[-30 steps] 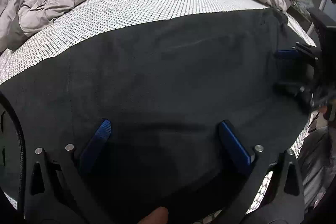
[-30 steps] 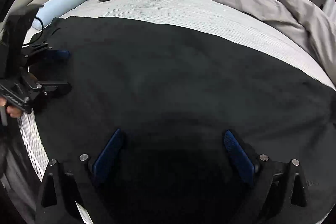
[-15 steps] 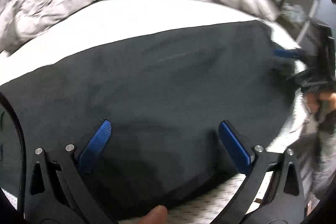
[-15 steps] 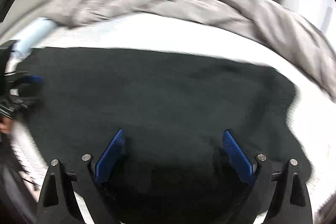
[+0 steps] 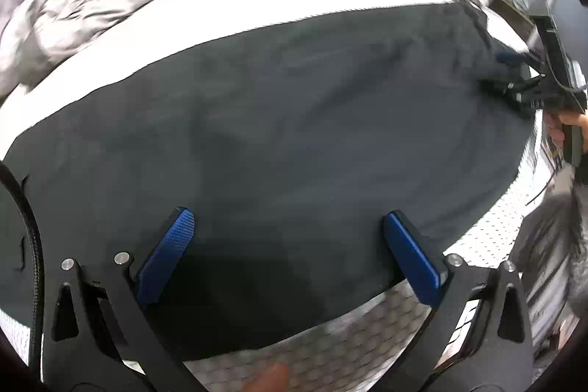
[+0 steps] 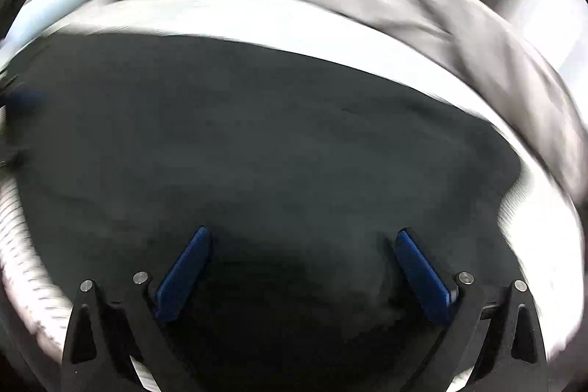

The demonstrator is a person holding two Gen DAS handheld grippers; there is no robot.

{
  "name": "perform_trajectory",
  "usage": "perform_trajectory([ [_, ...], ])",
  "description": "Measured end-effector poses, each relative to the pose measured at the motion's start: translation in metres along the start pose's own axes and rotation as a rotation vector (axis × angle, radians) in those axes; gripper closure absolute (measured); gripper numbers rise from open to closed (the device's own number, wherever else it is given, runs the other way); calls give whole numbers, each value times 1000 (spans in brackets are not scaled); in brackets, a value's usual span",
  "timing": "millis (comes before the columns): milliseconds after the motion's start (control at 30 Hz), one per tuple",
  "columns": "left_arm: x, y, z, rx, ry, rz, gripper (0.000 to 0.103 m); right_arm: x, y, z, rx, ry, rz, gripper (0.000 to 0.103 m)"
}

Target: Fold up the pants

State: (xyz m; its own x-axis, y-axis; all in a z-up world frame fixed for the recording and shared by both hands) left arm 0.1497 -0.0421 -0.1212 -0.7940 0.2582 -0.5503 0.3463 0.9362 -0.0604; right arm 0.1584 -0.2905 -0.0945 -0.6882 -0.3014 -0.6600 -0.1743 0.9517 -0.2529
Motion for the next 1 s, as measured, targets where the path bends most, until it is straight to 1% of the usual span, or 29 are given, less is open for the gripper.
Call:
perform_trajectory([
  [33, 1, 7, -2, -14, -4, -11, 0, 4, -25, 1, 30, 11, 96, 2],
  [67, 0, 13, -5, -25, -12, -22, 0, 6, -40, 0, 33, 14, 175, 2],
  [100, -2, 14, -8, -24, -21, -29, 0, 5, -43, -3, 21, 8, 200, 2],
  [133, -5, 16, -10, -18, -37, -34, 0, 0, -37, -6, -1, -10, 198, 2],
  [167, -11, 15, -13, -10, -58, -41, 0, -8, -26, -6, -27, -30, 177, 2],
  [200, -18, 15, -17, 3, -86, -53, 0, -17, -8, -13, -71, -62, 138, 2],
  [300, -37, 10, -16, 16, -118, -76, 0, -35, 50, -12, -173, -115, 31, 2],
  [367, -45, -1, -2, 9, -95, -68, 0, -41, 77, -5, -219, -112, -28, 2],
  [433, -48, -12, 16, -14, -57, -44, 0, -47, 108, 7, -244, -78, -98, 2],
  [467, -49, -16, 28, -40, -32, -32, 0, -48, 116, 17, -218, -51, -143, 2],
  [500, -47, -15, 35, -64, -8, -28, 0, -51, 118, 24, -196, -42, -157, 2],
  [533, -45, -14, 39, -64, 1, -32, 0, -52, 114, 28, -172, -36, -150, 2],
  [567, -45, -12, 38, -54, -6, -41, 0, -53, 102, 31, -157, -24, -113, 2],
  [600, -44, -9, 36, -52, -9, -51, 0, -53, 81, 34, -114, -14, -59, 2],
  [633, -43, -7, 36, -55, -10, -56, 0, -46, 64, 38, -63, -9, -17, 2],
  [700, -41, -6, 36, -57, -18, -61, 0, -40, 3, 48, 107, 17, 100, 1],
  [733, -40, -5, 36, -58, -26, -61, 0, -37, -24, 50, 149, 28, 155, 1],
  [767, -40, -7, 37, -61, -32, -57, 0, -29, -51, 50, 173, 42, 235, 2],
  [800, -40, -9, 39, -69, -34, -53, 0, -24, -65, 51, 99, 33, 324, 3],
  [833, -40, -10, 40, -73, -35, -51, 0, -24, -67, 49, 55, 24, 364, 3],
  [867, -40, -10, 39, -78, -38, -54, 0, -25, -68, 44, 48, 7, 383, 2],
  [900, -39, -10, 39, -85, -39, -58, 0, -27, -66, 39, 56, -4, 380, 2],
  [933, -40, -12, 37, -99, -35, -62, 0, -32, -58, 34, 33, -19, 359, 2],
  [1000, -43, -13, 26, -142, -36, -78, 1, -51, -32, 31, -77, -60, 288, 2],
])
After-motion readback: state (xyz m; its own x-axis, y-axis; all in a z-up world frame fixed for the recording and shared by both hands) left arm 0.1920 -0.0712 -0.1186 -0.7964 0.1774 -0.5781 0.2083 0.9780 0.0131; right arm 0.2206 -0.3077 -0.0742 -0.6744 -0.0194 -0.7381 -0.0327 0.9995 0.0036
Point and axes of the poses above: each gripper's, at about its wrist camera, not at the fingertips, and z roughly the way its jaws point, y to its left, x to its underside, the point moved 8 cm from there along z, roughly the way its jaws point, and after that the axes turned 2 degrees about -x, right-handed, at the moved point
